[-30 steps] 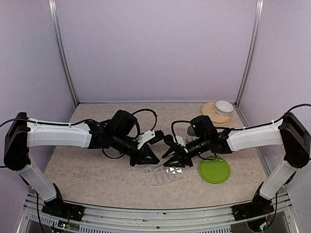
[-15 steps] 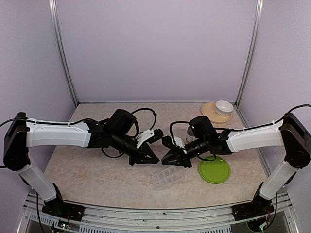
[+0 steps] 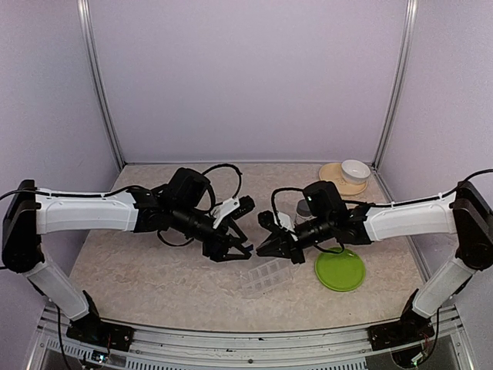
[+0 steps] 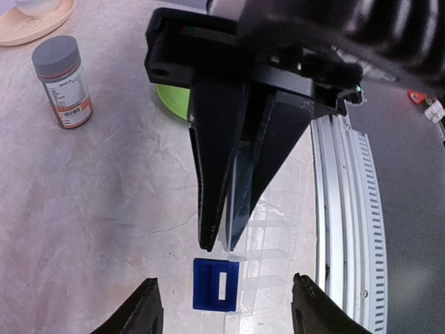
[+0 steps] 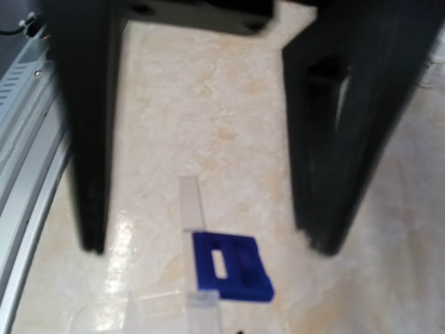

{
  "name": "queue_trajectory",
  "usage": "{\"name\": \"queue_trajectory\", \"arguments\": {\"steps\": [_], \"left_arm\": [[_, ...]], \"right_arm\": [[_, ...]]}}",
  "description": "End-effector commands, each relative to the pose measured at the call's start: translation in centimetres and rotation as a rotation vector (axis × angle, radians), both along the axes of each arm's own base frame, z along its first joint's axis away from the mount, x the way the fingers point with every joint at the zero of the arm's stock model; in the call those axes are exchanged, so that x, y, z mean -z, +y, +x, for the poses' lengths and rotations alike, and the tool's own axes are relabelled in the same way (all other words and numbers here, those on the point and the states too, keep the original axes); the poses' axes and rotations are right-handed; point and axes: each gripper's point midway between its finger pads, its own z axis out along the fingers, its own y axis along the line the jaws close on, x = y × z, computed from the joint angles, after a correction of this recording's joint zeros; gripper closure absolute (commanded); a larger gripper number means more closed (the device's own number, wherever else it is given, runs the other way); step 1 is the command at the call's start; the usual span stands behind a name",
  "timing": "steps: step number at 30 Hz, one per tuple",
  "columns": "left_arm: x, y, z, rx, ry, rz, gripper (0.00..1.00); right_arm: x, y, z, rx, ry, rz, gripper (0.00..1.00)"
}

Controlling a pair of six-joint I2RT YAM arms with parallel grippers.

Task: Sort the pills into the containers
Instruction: Pass from the left arm to the right, then adjust the pill container.

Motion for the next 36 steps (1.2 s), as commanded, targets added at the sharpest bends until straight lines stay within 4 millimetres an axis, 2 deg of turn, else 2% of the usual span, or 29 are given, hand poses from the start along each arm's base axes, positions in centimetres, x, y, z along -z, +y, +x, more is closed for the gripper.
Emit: {"name": "queue_trajectory", "arguments": {"steps": [1, 2, 3, 4, 5, 10, 15, 19, 25, 30, 36], "left_arm": [[-3.2, 0.7, 1.7, -0.089, -0.065, -0.089, 0.25], [-3.6, 0.9, 2.0, -0.115, -0.077, -0.097, 0.2], [-3.9, 1.2, 2.5, -0.153, -0.091, -0.103, 0.07], [-4.2, 1.5, 2.8, -0.182, -0.099, -0.112, 0.02], [-4.4, 1.7, 3.1, -0.207, -0.106, -0.12, 0.01], [-5.1, 2.8, 4.1, -0.325, -0.089, -0.187, 0.01], [-4.4, 3.4, 4.3, -0.38, -0.033, -0.221, 0.01], [-3.5, 3.6, 4.7, -0.415, -0.021, -0.218, 0.01], [-2.7, 3.6, 5.2, -0.427, 0.008, -0.224, 0.01], [-3.0, 3.8, 5.1, -0.405, 0.05, -0.269, 0.01], [-3.4, 3.2, 4.0, -0.317, 0.125, -0.321, 0.01]], "right_arm": [[-1.6, 0.0, 0.2, 0.041, -0.029, 0.028, 1.0], [-1.8, 0.1, 0.4, 0.057, -0.029, 0.032, 1.0], [-2.0, 0.1, 0.8, 0.076, -0.032, 0.035, 1.0], [-2.3, 0.1, 1.2, 0.099, -0.035, 0.04, 1.0], [-2.6, 0.1, 1.6, 0.125, -0.038, 0.046, 1.0], [-5.0, -0.2, 3.5, 0.238, -0.052, 0.113, 1.0], [-7.6, -0.3, 4.7, 0.32, -0.039, 0.194, 1.0], [-8.5, -0.4, 5.3, 0.362, -0.02, 0.228, 1.0], [-9.6, -0.7, 4.8, 0.365, 0.005, 0.293, 1.0], [-10.7, -1.3, 4.1, 0.36, -0.005, 0.35, 1.0], [-12.0, -1.9, 3.4, 0.347, -0.034, 0.406, 1.0]]}}
